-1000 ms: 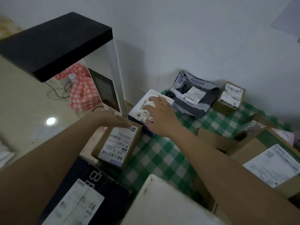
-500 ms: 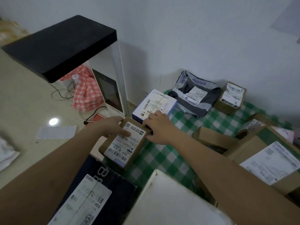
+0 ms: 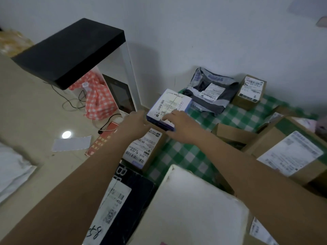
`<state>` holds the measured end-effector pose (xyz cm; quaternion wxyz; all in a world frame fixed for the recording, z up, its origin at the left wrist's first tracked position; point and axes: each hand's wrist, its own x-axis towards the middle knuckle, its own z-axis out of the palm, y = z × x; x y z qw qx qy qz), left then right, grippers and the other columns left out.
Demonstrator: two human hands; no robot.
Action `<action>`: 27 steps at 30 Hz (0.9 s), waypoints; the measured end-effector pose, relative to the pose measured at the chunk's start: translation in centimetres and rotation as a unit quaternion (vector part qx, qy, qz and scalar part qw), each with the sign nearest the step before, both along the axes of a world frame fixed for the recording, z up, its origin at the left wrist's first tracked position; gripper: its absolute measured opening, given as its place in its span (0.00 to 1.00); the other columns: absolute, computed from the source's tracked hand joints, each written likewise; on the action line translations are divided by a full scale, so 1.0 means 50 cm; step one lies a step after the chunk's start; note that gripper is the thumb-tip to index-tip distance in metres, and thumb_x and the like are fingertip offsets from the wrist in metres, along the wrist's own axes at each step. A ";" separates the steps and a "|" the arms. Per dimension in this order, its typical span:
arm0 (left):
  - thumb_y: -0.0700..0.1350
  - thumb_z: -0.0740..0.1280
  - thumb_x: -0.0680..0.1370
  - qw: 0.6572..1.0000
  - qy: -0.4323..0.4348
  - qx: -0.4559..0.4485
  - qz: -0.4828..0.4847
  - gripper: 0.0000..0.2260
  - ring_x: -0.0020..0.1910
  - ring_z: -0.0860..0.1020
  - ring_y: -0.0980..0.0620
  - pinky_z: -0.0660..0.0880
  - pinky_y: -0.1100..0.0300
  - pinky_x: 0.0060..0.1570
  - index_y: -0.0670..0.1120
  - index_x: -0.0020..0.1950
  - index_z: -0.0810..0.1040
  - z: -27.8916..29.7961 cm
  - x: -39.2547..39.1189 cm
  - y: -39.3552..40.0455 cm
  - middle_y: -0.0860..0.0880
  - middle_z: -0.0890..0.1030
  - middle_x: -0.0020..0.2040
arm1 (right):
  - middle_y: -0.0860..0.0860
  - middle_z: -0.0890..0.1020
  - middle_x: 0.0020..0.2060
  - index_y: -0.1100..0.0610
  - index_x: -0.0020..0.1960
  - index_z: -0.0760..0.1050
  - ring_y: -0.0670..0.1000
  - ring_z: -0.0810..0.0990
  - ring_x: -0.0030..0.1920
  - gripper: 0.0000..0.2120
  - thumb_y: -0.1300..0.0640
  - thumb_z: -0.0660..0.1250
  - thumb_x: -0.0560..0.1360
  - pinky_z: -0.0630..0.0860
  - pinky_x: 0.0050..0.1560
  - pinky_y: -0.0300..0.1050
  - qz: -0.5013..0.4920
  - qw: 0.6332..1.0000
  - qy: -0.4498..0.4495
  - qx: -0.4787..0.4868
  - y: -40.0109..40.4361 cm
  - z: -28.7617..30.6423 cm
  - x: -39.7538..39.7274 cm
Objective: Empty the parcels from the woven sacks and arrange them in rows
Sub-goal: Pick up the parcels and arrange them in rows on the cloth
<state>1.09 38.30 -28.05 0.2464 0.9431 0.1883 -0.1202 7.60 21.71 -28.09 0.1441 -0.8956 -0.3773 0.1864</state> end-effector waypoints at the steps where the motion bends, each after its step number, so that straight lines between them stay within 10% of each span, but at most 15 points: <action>1: 0.49 0.66 0.78 1.000 -0.025 -0.001 -0.010 0.21 0.56 0.76 0.44 0.76 0.47 0.55 0.45 0.69 0.68 0.006 0.006 -0.015 0.43 0.73 0.64 | 0.53 0.70 0.65 0.52 0.70 0.67 0.55 0.66 0.65 0.23 0.55 0.66 0.77 0.69 0.61 0.50 -0.017 1.000 -0.003 0.008 -0.016 0.004 0.003; 12: 0.52 0.63 0.80 0.985 0.003 -0.070 -0.160 0.18 0.68 0.67 0.48 0.62 0.56 0.64 0.50 0.68 0.71 0.064 0.081 -0.168 0.49 0.68 0.72 | 0.54 0.61 0.73 0.50 0.77 0.53 0.58 0.60 0.72 0.43 0.37 0.70 0.71 0.66 0.68 0.55 -0.061 0.981 -0.005 -0.185 -0.223 0.018 0.083; 18: 0.53 0.61 0.80 0.981 0.016 -0.082 -0.176 0.18 0.67 0.69 0.50 0.63 0.58 0.63 0.51 0.69 0.70 0.080 0.101 -0.227 0.50 0.70 0.71 | 0.56 0.70 0.65 0.55 0.74 0.57 0.58 0.72 0.63 0.38 0.50 0.73 0.71 0.73 0.59 0.52 -0.056 0.953 0.025 -0.296 -0.285 -0.036 0.126; 22: 0.51 0.61 0.81 0.979 0.031 -0.089 -0.181 0.17 0.66 0.70 0.51 0.62 0.62 0.59 0.49 0.69 0.70 0.087 0.107 -0.259 0.50 0.71 0.70 | 0.55 0.73 0.63 0.53 0.71 0.61 0.57 0.74 0.59 0.32 0.52 0.71 0.72 0.75 0.55 0.51 -0.069 0.974 0.022 -0.214 -0.303 -0.018 0.128; 27: 0.50 0.61 0.81 0.988 -0.026 -0.103 -0.113 0.17 0.49 0.72 0.53 0.66 0.62 0.44 0.47 0.69 0.69 0.102 0.113 -0.283 0.47 0.74 0.62 | 0.49 0.75 0.57 0.50 0.66 0.65 0.51 0.75 0.54 0.29 0.54 0.75 0.69 0.76 0.52 0.48 -0.213 0.965 0.095 0.124 -0.326 0.078 0.123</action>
